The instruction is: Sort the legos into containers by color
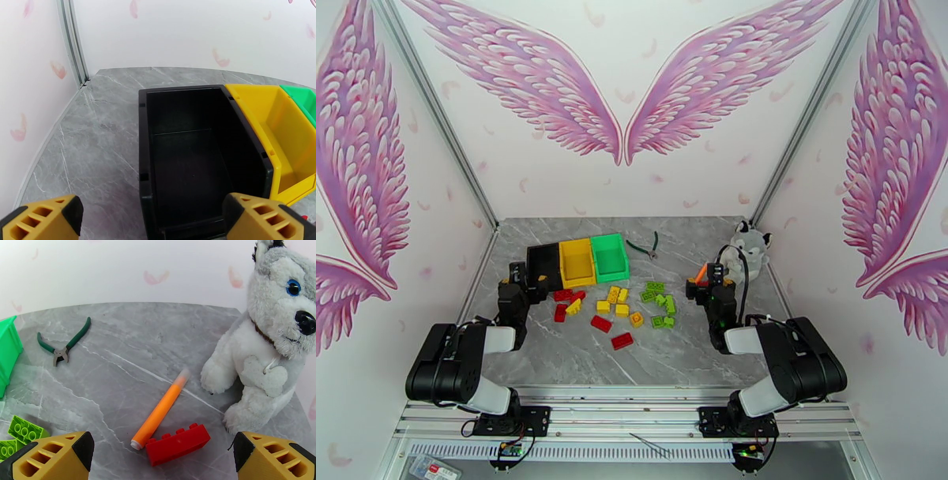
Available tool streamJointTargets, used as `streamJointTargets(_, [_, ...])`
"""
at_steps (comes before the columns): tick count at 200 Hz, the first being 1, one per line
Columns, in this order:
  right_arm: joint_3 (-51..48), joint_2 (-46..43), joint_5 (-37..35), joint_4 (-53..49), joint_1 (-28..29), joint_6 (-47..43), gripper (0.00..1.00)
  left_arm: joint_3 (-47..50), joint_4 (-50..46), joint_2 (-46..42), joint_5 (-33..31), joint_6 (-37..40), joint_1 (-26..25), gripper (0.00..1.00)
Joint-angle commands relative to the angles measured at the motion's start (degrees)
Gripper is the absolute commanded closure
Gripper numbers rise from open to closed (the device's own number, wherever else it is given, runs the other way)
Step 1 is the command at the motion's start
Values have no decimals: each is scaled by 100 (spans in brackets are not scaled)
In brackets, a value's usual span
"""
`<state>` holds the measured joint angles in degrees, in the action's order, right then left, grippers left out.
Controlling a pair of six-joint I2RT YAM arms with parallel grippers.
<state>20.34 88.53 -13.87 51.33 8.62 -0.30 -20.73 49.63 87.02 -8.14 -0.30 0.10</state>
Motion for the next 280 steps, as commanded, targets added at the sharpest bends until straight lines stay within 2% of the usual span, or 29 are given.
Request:
streamJointTargets(1, [117,72,73,153,-51,-82,1,-113,95,54,25,-114,71,1])
streamJointTargets(20, [113,72,70,158,-47,-78,1,-24,236,30,-228,-272,102,1])
streamJointTargets(131, [133,74,88,136,-59,-74,1,-45,217,48,-220,-87,-10,1])
streamJointTargets(142, [137,71,68,152,-64,-66,1,96,392,-60,-535,-231,-1,1])
streamJointTargets(152, [183,-52,-233,-39,-58,30,1,225,412,-256,-901,-406,17,1])
streamJointTargets(162, [209,-202,-83,-164,-60,-49,1,366,630,-392,-1027,-386,6,1])
streamJointTargets(177, [372,-718,-342,-929,52,-112,1,400,243,-831,-1606,-550,-43,1])
streamJointTargets(193, [116,-1252,-788,-834,224,-172,1,513,-71,-1497,-2214,-652,-135,1])
streamJointTargets(206, [-3,-1796,-1223,-969,357,52,1,553,-608,-2241,-2840,-1046,-258,1])
streamJointTargets(223, [-2,-2674,-1066,-1776,361,931,1,318,-2159,-3436,-3053,-1974,-290,1])
streamJointTargets(230, [106,-3026,-1104,-2239,358,1394,1,126,-2890,-3877,-3045,-2416,-293,1])
streamJointTargets(243, [559,-3558,-1202,-3611,346,2342,1,-113,-3840,-4540,-2647,-3036,-309,1])
streamJointTargets(259, [1449,-3724,-182,-5307,340,2730,1,-177,-4435,-5231,-1732,-3701,-326,1])
streamJointTargets(280, [2521,-3393,832,-6940,333,3520,1,-220,-4699,-5753,-7,-4055,-359,1])
